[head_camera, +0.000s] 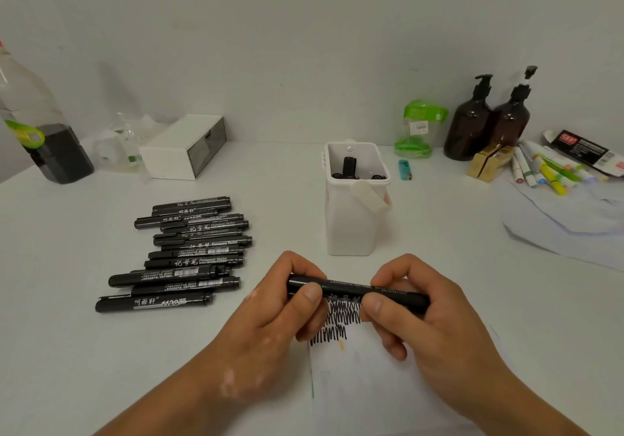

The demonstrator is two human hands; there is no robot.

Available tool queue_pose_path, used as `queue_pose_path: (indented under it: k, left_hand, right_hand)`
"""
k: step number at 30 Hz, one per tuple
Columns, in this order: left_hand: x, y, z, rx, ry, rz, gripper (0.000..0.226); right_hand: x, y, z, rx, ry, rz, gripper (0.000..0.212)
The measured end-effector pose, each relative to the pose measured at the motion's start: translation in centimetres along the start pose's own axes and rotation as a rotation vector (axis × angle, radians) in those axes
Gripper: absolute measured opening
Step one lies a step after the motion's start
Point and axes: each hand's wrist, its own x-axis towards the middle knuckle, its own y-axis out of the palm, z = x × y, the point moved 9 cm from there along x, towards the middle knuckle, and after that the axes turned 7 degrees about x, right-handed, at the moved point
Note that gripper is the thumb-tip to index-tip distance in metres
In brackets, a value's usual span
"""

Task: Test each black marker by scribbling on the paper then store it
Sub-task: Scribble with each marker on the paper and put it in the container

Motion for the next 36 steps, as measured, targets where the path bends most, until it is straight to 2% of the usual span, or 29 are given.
queue_pose_path:
  k: [3,6,21,25,31,36]
  left_hand:
    - [-0.1,0.0,-0.1,-0.102,-0.016,-0.021,0.029]
    - [-0.1,0.2,-0.1,-0.107,-0.028,-0.027,0.025]
    - [-0.2,0.0,-0.9,-0.128,0.005,-0.042,0.024]
    - [-0.2,-0.1,-0.8,-0.138,0.016,-0.027,0.025]
    - [0.5,-0.3,-1.1,-0.394,0.046,-0.04,0.04]
    - [0.4,-1.0,-1.1,-0.329,0.034,-0.164,0.031]
  right_hand:
    - [0.0,0.3,0.0,0.061,0.009,0.01,0.017]
    - [0.0,0.3,-0.1,0.084,0.026,0.015,0.01]
    - [-0.2,0.8,-0.4,0.186,0.078,0.043,0.022]
    - [0.0,0.7,-0.9,0.215,0.089,0.026,0.014]
    - [0.4,0.3,-1.3,0.251,0.095,-0.019,0.043]
    - [0.2,0.6,-1.2,0.113,0.075,-0.032,0.021]
